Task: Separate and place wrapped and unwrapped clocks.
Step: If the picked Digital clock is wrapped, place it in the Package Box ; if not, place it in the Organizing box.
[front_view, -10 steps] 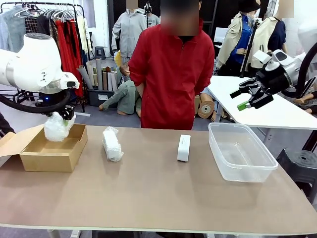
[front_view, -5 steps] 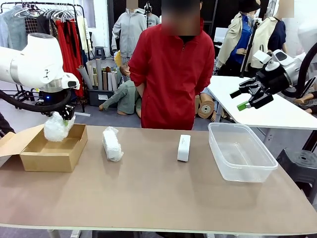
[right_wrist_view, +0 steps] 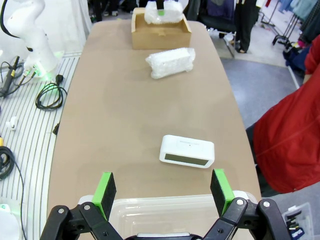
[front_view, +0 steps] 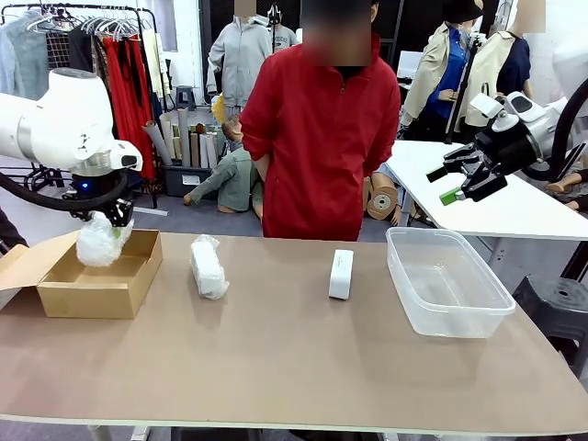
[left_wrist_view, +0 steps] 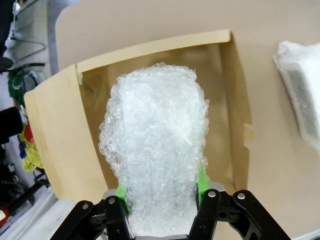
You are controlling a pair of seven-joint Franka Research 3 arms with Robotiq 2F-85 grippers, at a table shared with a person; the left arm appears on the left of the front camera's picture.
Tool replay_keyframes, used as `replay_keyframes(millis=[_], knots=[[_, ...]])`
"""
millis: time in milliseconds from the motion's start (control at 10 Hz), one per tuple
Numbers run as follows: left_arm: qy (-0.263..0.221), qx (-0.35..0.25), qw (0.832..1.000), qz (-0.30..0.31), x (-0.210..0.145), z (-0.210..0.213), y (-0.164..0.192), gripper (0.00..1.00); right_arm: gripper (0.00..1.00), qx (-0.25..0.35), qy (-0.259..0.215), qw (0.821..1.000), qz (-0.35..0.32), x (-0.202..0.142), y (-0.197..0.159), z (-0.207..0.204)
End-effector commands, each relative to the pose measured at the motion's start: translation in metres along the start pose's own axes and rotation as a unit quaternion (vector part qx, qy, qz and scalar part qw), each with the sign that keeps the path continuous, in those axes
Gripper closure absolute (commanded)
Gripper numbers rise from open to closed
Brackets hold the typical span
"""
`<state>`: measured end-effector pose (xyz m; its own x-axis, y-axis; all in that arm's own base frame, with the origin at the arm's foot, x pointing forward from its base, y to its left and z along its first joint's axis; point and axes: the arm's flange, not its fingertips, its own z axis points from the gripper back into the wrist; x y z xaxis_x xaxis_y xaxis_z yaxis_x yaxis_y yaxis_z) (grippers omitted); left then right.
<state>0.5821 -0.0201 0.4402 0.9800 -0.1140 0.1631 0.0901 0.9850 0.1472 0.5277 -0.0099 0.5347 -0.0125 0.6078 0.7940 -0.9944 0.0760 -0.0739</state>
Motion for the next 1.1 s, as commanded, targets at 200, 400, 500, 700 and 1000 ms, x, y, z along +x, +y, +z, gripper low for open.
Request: replay_keyframes(millis=[200, 400, 500, 700, 1000], knots=[[0.012, 0.014, 1.000, 0.007, 0.011, -0.025, 0.012, 1.00, 0.00, 0.000, 0.000, 1.000, 0.001, 0.001, 0.000, 0.000], [0.020, 0.031, 0.999, 0.011, 0.012, -0.035, 0.015, 1.00, 0.00, 0.000, 0.000, 1.000, 0.001, 0.001, 0.000, 0.000], [0.023, 0.034, 0.999, 0.006, 0.013, -0.040, 0.016, 1.00, 0.00, 0.000, 0.000, 1.000, 0.001, 0.001, 0.000, 0.000], [0.032, 0.038, 0.999, 0.005, 0.016, -0.050, 0.018, 1.00, 0.00, 0.000, 0.000, 1.000, 0.001, 0.001, 0.000, 0.000], [0.041, 0.035, 0.998, 0.009, 0.019, -0.060, 0.020, 1.00, 0.00, 0.000, 0.000, 1.000, 0.001, 0.001, 0.000, 0.000]])
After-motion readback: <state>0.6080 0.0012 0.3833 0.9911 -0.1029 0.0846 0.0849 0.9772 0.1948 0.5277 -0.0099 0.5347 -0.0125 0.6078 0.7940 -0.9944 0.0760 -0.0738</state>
